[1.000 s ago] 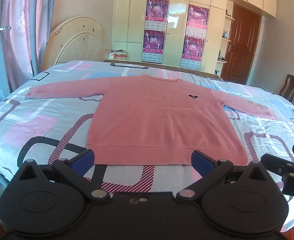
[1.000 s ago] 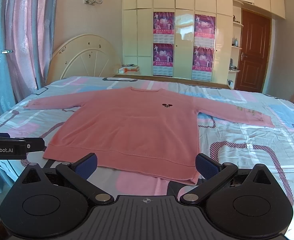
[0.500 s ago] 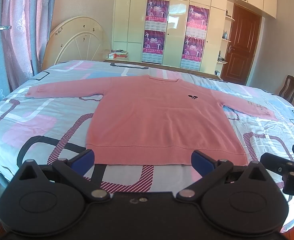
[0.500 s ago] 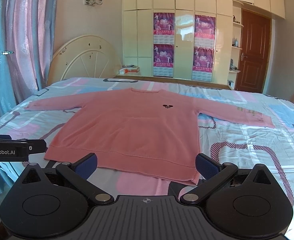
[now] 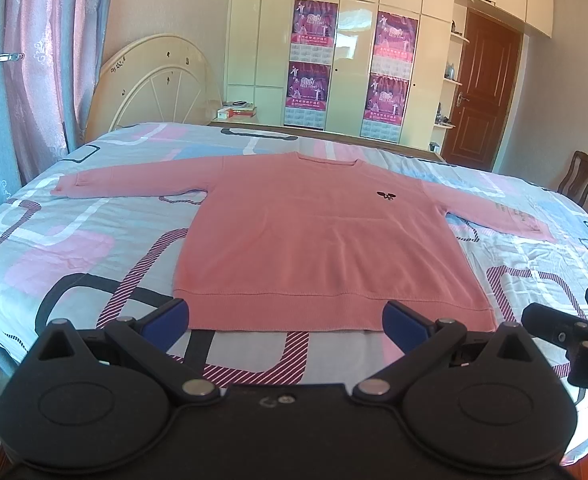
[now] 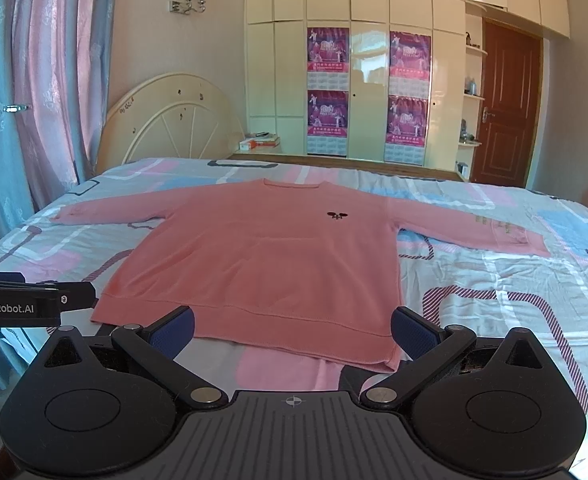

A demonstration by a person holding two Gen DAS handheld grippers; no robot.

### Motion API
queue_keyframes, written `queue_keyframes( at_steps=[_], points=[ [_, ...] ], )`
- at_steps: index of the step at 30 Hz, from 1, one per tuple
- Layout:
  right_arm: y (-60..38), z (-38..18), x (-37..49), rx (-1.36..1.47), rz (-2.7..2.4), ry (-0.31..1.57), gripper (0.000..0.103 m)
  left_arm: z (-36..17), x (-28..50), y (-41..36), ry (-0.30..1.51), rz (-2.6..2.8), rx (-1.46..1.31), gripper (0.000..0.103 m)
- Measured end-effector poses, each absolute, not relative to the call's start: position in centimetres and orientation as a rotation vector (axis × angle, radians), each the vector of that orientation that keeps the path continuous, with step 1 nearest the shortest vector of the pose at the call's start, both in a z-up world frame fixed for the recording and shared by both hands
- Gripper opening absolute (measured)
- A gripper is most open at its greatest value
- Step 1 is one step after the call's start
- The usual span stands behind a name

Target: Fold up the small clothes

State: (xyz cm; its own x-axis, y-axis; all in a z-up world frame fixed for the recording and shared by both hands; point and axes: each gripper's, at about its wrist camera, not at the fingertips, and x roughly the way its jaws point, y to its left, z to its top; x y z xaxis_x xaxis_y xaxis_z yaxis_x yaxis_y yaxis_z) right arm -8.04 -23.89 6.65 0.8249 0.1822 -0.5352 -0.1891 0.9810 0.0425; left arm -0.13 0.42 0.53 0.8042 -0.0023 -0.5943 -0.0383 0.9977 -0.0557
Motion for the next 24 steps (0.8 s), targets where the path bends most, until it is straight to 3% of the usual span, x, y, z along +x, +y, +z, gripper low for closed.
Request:
queue_keyframes(
  at_steps=[24],
  points=[
    [-23.89, 6.48, -8.18, -0.006, 0.199, 0.568, 0.103, 0.61, -0.23, 0.54, 0.638, 0.024, -0.064, 0.103]
  ],
)
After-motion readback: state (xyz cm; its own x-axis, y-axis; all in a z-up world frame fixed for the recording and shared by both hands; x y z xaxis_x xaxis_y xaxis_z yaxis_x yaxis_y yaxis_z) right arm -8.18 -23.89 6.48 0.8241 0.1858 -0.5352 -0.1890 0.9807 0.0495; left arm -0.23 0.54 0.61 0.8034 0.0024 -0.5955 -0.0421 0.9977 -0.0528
